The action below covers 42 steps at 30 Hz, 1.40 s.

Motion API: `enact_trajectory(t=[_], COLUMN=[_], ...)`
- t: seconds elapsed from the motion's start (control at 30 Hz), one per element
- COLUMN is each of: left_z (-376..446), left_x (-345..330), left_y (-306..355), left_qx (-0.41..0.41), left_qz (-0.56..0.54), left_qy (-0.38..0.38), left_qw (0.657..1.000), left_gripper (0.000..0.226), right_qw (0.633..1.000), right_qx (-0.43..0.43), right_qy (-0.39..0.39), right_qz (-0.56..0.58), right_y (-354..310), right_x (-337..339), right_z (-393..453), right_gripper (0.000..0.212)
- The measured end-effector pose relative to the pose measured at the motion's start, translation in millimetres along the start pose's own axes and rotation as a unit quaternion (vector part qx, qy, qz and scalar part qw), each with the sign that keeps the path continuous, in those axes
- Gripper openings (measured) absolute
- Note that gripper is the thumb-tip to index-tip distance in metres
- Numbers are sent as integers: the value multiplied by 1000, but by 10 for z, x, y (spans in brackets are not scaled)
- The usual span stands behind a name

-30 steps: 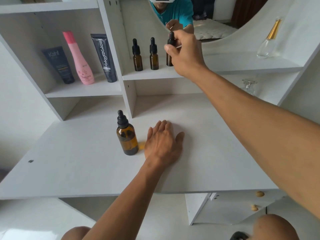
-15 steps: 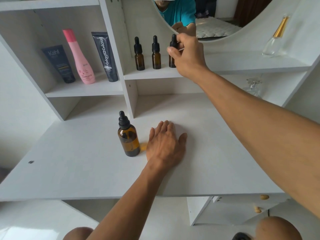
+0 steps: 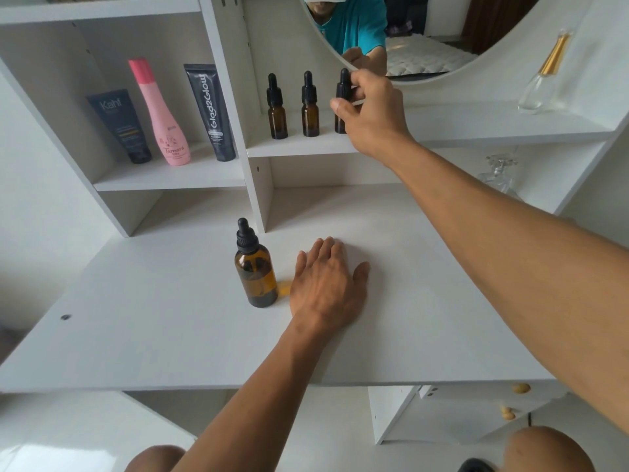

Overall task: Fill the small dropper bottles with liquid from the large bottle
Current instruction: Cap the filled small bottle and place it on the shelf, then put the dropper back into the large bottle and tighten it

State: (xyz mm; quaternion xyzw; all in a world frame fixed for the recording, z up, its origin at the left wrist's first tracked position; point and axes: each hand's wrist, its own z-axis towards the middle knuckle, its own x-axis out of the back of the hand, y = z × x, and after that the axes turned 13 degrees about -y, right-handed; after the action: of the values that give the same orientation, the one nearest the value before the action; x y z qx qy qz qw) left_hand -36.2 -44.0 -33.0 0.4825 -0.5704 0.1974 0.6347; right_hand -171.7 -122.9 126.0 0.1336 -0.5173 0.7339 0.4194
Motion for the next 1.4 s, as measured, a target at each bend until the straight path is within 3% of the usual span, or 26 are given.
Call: enact_trajectory(t=[0.27,0.5,0.73,0.97,1.1,1.17,1.3,1.4], left_z=[-14,-172,-759,-1046,-1165,-1162,-1020,-910], left_x=[5,63,101,78,176,257,350,355], left_y=[-9,-19,-164,-379,-602,-702,-841,-867], left_qx=[-10,-21,-35,-39,3,41,57,23], left_qz=[-14,-51,-93,-189,-217,-229,-271,-305], left_qy=[6,31,67,197,306,322,253,199], left_qw=[1000,998,993,961,927,918,927,931], left_gripper=[64,29,48,15,25,31,69,79], right_qw=[999,999,997,989,983,980,973,968], right_qx=[-28,-34,-18,-16,5,14,27,32], right_qy=[5,18,-23,-99,-140,-165,-208,-230], right_qz=[22,26,68,105,115,111,101,92], right_y=[3,-5,-256,-289,-462,-554,-685,-734], right_x=[55,162,42,-226,-345,-400,-490,-560], right_z=[-93,-489,-1223,-1606,-1644,-1628,-1596,-1581], right_gripper=[49,44,32,27,31,36,45,51])
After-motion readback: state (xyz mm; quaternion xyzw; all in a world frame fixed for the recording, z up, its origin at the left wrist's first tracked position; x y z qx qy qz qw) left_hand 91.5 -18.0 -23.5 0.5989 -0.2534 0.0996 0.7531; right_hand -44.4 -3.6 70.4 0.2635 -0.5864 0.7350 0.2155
